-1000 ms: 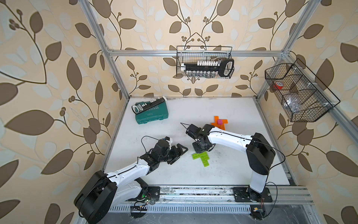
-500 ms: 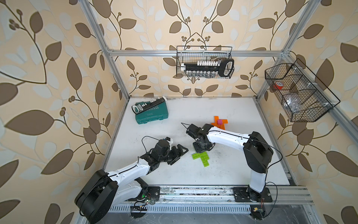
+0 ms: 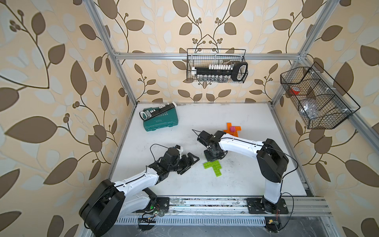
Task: Assemble a small pinwheel with lego
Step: Assemble the lego brick with the lego brick.
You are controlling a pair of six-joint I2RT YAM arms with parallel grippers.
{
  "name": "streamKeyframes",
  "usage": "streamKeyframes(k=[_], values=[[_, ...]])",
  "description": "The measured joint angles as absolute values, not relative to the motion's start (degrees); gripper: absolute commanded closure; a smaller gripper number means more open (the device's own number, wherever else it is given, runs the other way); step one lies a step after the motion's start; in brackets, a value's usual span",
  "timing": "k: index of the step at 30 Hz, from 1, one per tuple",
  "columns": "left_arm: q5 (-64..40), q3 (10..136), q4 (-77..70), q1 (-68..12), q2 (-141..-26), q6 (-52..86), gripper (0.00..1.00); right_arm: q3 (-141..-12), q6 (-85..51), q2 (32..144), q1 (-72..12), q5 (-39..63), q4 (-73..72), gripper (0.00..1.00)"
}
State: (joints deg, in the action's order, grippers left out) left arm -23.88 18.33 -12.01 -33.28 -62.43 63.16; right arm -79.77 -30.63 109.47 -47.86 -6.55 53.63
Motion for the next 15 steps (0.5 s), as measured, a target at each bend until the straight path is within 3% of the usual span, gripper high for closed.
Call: streamKeyframes(k=[7,15], values=[[-24.01,18.55,-11.68,-33.28,-62.5,62.87,0.08,-79.79,-30.63,109.49,-47.83,-6.68,53.67,1.0],[-24.01,20.71,-9.02,-33.28,-62.5,60.95,0.08,-79.75,-30.65,109.69,-47.83,-6.55,53.67,1.0]])
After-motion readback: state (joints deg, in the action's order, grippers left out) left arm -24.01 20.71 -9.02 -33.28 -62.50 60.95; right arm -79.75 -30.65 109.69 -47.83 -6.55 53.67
